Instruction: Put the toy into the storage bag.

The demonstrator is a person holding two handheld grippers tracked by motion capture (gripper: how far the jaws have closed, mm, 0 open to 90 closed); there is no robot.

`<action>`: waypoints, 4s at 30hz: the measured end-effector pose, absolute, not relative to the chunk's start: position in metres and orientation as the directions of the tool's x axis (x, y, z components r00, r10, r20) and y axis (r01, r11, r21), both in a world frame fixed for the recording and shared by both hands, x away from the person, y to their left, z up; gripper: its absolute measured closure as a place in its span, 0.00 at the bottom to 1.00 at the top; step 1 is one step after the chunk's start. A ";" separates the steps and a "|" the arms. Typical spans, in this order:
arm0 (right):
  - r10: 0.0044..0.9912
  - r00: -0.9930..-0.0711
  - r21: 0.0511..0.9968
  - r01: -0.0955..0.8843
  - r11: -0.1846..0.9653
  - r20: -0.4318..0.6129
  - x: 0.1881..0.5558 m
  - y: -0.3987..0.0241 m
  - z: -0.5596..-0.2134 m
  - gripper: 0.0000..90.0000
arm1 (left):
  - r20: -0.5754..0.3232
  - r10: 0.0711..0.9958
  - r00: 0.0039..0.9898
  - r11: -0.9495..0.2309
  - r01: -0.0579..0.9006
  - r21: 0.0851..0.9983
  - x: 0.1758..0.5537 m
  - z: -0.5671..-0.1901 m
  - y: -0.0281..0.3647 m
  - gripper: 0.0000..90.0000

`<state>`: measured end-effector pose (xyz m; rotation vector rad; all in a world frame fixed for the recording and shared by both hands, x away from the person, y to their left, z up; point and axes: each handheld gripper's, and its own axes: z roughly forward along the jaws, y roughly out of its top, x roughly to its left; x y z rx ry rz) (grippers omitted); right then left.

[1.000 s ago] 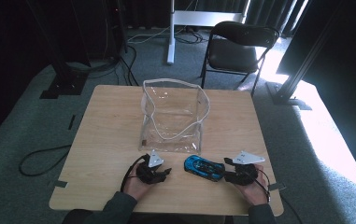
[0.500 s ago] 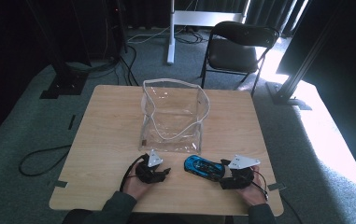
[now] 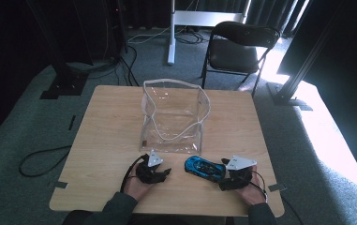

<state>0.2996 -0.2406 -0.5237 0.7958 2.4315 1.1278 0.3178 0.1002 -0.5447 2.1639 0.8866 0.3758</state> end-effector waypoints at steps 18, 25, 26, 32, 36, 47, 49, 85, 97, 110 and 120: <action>0.573 -0.817 0.742 0.349 0.572 -0.058 0.307 -0.240 -0.548 0.20 | -0.008 0.700 0.714 -0.479 0.477 0.737 0.317 -0.545 0.099 0.49; 0.577 -0.816 0.747 0.363 0.557 -0.034 0.306 -0.242 -0.547 0.23 | 0.001 0.700 0.714 -0.484 0.473 0.736 0.317 -0.545 0.098 0.48; 0.575 -0.818 0.753 0.371 0.543 -0.012 0.304 -0.243 -0.545 0.24 | 0.003 0.700 0.714 -0.485 0.472 0.736 0.317 -0.545 0.097 0.48; 0.574 -0.819 0.759 0.358 0.544 -0.025 0.296 -0.242 -0.540 0.25 | 0.009 0.700 0.714 -0.489 0.470 0.735 0.316 -0.545 0.097 0.48; 0.575 -0.817 0.777 0.331 0.535 -0.048 0.289 -0.240 -0.531 0.27 | 0.009 0.700 0.714 -0.489 0.470 0.735 0.316 -0.545 0.097 0.48; 0.606 -0.793 0.859 0.273 0.433 -0.054 0.280 -0.246 -0.500 0.27 | 0.010 0.700 0.714 -0.490 0.469 0.735 0.316 -0.545 0.097 0.48; 0.608 -0.792 0.869 0.269 0.416 -0.046 0.282 -0.248 -0.496 0.27 | 0.010 0.700 0.714 -0.490 0.470 0.735 0.316 -0.545 0.097 0.48; 0.642 -0.764 0.913 0.216 0.345 -0.062 0.334 -0.270 -0.419 0.27 | 0.002 0.700 0.714 -0.485 0.473 0.736 0.317 -0.545 0.097 0.48; 0.638 -0.763 0.927 0.157 0.340 -0.105 0.359 -0.269 -0.378 0.27 | 0.009 0.700 0.714 -0.488 0.469 0.736 0.317 -0.545 0.097 0.47; 0.641 -0.757 0.943 0.108 0.314 -0.126 0.397 -0.271 -0.326 0.27 | 0.011 0.700 0.714 -0.489 0.468 0.736 0.317 -0.545 0.096 0.47; 0.601 -0.785 0.948 0.059 0.312 -0.149 0.420 -0.254 -0.283 0.28 | 0.013 0.700 0.714 -0.491 0.468 0.734 0.317 -0.545 0.096 0.47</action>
